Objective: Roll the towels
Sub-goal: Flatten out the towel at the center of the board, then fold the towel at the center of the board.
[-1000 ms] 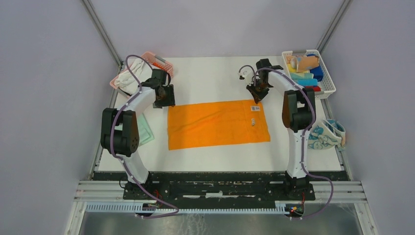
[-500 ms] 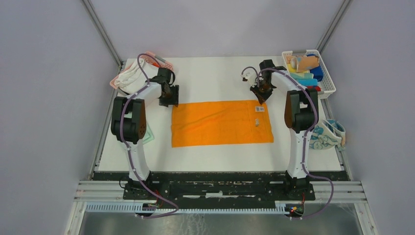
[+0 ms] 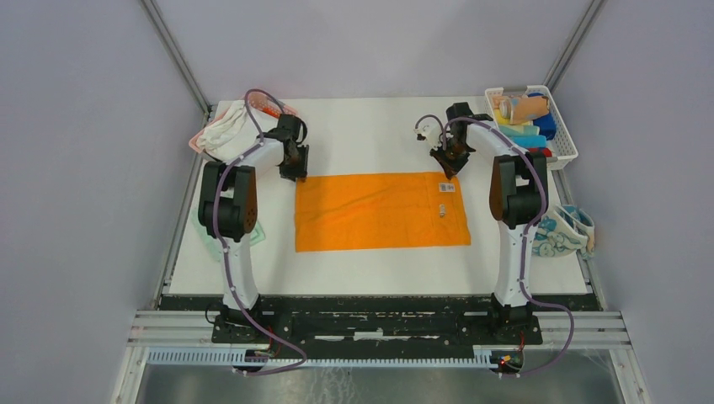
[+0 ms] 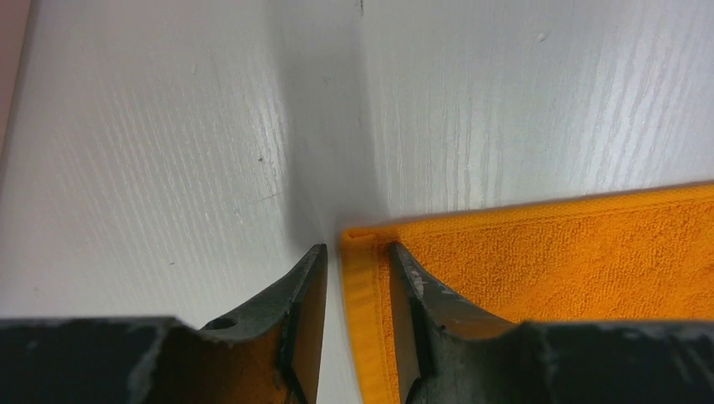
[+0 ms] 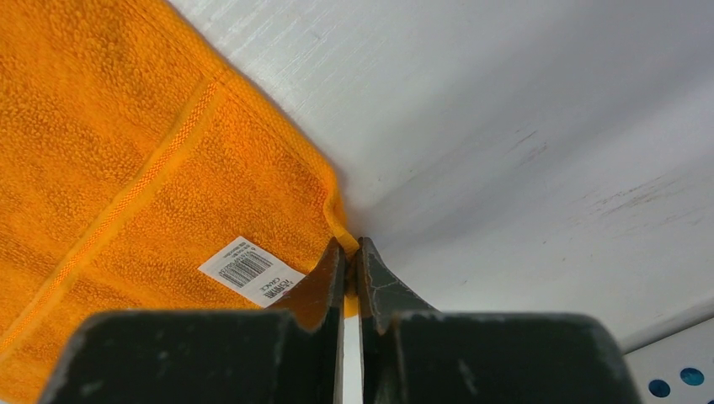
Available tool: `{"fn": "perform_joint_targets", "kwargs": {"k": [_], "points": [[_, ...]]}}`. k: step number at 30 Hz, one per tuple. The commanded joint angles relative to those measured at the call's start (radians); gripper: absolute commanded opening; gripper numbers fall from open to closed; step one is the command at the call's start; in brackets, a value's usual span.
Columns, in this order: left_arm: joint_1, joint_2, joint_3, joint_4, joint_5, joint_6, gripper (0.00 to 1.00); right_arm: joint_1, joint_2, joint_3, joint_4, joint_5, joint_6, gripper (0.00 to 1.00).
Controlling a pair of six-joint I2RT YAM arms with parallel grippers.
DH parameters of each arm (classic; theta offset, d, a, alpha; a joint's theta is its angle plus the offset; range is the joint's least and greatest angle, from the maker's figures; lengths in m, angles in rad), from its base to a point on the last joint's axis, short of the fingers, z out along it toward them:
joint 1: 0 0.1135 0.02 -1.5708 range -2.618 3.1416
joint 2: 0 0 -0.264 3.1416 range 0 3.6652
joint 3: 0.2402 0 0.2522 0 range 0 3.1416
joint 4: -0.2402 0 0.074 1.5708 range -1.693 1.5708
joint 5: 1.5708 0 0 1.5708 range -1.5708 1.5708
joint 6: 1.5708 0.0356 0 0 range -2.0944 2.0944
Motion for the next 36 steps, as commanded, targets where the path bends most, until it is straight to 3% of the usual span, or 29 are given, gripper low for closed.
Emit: {"fn": "perform_joint_targets", "kwargs": {"k": [1, 4, 8, 12, 22, 27, 36], "points": [[-0.018, 0.081, 0.009, -0.050, 0.010, 0.054, 0.36, -0.003, -0.012, -0.025, -0.020, 0.034, -0.025, 0.07], [-0.018, 0.105, 0.007, -0.071, 0.040, 0.046, 0.26, -0.002, -0.022, -0.027, -0.020, 0.034, -0.025, 0.07], [-0.019, 0.093, 0.026, -0.091, 0.022, 0.042, 0.04, -0.002, -0.037, -0.031, -0.012, 0.034, -0.028, 0.05], [-0.015, 0.032, 0.088, -0.081, -0.024, 0.052, 0.03, -0.003, -0.055, -0.012, 0.008, 0.064, -0.007, 0.00], [-0.011, -0.035, 0.237, -0.059, -0.072, 0.065, 0.03, -0.007, -0.177, 0.014, 0.110, 0.113, 0.016, 0.00], [-0.011, -0.105, 0.178, -0.020, -0.088, 0.067, 0.03, -0.006, -0.238, -0.024, 0.135, 0.110, 0.021, 0.00], [-0.010, -0.267, -0.020, 0.038, -0.091, -0.007, 0.03, -0.006, -0.429, -0.252, 0.210, 0.091, 0.037, 0.02]]}}
